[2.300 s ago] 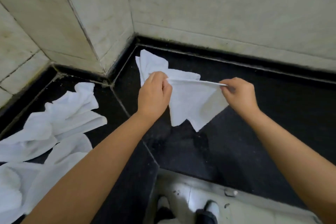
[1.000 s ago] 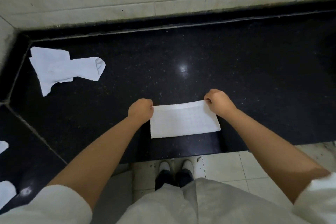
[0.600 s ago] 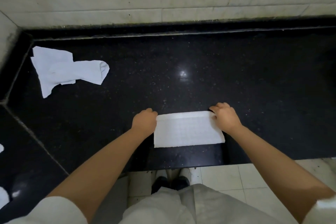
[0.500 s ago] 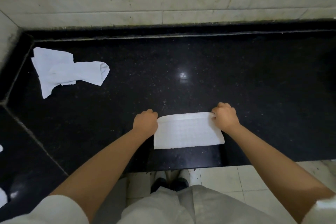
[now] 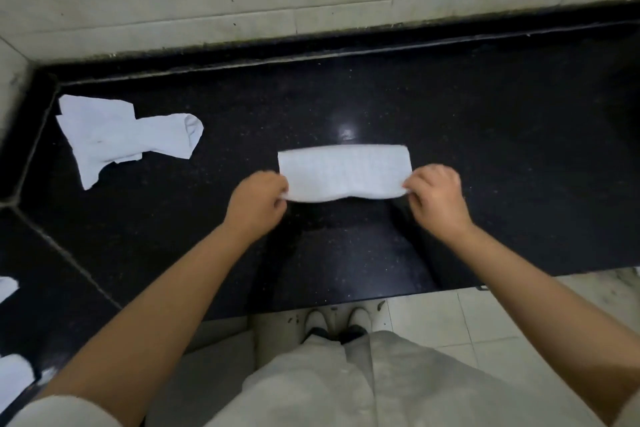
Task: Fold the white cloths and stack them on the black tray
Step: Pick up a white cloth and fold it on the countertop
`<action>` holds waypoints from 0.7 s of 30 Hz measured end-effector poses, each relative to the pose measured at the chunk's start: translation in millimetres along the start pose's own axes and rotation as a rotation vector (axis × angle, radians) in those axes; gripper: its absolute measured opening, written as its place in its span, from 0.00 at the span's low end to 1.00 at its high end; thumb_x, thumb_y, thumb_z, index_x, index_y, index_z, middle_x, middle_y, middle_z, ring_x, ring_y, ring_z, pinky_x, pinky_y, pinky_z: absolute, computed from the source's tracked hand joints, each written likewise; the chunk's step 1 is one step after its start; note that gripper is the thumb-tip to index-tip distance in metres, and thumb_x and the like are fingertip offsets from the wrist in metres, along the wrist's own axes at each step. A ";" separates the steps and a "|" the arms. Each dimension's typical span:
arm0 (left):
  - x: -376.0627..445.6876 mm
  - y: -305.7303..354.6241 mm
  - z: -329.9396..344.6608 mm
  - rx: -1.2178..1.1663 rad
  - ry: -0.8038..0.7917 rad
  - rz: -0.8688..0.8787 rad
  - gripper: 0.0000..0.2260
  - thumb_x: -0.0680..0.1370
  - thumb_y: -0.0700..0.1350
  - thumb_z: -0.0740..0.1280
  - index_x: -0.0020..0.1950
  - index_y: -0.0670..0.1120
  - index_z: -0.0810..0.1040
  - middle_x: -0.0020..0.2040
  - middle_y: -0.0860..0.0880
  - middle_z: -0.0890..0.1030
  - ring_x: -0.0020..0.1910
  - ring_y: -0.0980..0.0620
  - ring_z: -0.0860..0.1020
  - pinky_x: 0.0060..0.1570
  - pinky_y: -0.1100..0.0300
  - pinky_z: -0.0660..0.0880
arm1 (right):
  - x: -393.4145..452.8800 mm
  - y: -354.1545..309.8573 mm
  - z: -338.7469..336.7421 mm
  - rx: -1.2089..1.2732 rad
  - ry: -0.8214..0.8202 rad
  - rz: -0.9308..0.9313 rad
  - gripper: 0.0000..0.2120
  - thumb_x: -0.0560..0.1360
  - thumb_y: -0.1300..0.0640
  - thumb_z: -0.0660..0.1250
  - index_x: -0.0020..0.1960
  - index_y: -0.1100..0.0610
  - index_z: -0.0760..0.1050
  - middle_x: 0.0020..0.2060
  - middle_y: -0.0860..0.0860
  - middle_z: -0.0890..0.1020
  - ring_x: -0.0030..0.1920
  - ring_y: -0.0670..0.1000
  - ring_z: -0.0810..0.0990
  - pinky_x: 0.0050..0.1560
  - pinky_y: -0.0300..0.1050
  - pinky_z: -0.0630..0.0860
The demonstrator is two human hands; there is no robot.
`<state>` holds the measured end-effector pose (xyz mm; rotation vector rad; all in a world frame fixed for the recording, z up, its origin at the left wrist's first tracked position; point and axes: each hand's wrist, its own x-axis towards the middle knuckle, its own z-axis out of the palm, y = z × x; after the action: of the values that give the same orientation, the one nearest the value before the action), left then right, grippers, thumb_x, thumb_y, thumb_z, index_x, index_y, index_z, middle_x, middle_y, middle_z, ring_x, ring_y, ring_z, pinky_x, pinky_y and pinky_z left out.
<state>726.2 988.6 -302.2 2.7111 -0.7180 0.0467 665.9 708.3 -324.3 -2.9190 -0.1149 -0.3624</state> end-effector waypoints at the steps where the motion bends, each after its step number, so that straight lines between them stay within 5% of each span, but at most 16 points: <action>1: -7.9 0.6 12.3 0.043 -0.095 0.028 0.05 0.67 0.34 0.64 0.39 0.36 0.79 0.37 0.38 0.81 0.37 0.40 0.80 0.37 0.53 0.77 | -11.6 -1.0 11.5 -0.038 -0.080 0.010 0.06 0.61 0.69 0.66 0.35 0.61 0.79 0.34 0.58 0.81 0.38 0.61 0.82 0.48 0.55 0.75; 5: -28.5 5.4 36.0 0.214 -0.531 0.016 0.12 0.77 0.46 0.62 0.57 0.41 0.76 0.58 0.44 0.77 0.59 0.44 0.73 0.57 0.53 0.71 | -43.0 -5.0 28.5 -0.012 -0.268 0.134 0.11 0.55 0.72 0.76 0.35 0.62 0.81 0.38 0.59 0.83 0.43 0.64 0.82 0.51 0.70 0.72; 8: -28.9 1.0 33.1 0.167 -0.419 -0.034 0.15 0.78 0.51 0.61 0.58 0.42 0.76 0.58 0.46 0.77 0.59 0.47 0.74 0.56 0.56 0.70 | -44.4 -7.4 16.9 0.058 -0.204 0.296 0.07 0.67 0.64 0.71 0.45 0.63 0.81 0.46 0.61 0.82 0.51 0.64 0.80 0.56 0.64 0.71; 12: -15.6 6.5 41.5 0.111 -0.230 -0.077 0.13 0.75 0.44 0.65 0.52 0.36 0.80 0.54 0.38 0.80 0.55 0.37 0.78 0.50 0.48 0.77 | -25.5 -17.6 11.3 -0.029 -0.408 0.645 0.19 0.77 0.50 0.59 0.61 0.62 0.71 0.60 0.59 0.75 0.62 0.60 0.69 0.61 0.54 0.65; 14: -7.0 18.4 45.5 0.143 -0.323 -0.145 0.19 0.78 0.47 0.59 0.65 0.38 0.72 0.68 0.38 0.70 0.69 0.39 0.68 0.63 0.48 0.70 | -17.7 -27.8 17.4 -0.085 -0.517 0.692 0.20 0.78 0.49 0.56 0.62 0.62 0.69 0.62 0.59 0.74 0.63 0.59 0.69 0.62 0.53 0.64; 16: -6.3 18.9 58.0 0.168 -0.457 -0.240 0.26 0.81 0.51 0.54 0.75 0.42 0.54 0.78 0.43 0.52 0.77 0.45 0.50 0.74 0.51 0.53 | -11.8 -37.0 25.4 -0.087 -0.569 0.728 0.19 0.78 0.52 0.55 0.63 0.63 0.68 0.63 0.59 0.73 0.64 0.59 0.68 0.63 0.51 0.64; 21: -13.0 14.6 69.7 0.190 -0.555 -0.329 0.28 0.82 0.55 0.46 0.76 0.44 0.40 0.78 0.45 0.39 0.77 0.48 0.39 0.76 0.51 0.41 | -6.1 -45.8 27.5 -0.076 -0.566 0.787 0.15 0.77 0.59 0.55 0.61 0.63 0.68 0.62 0.59 0.74 0.63 0.59 0.71 0.62 0.49 0.65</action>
<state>704.0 960.1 -365.0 3.0109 -0.4029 -0.7755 661.9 758.4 -343.5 -2.7519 0.9418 0.5845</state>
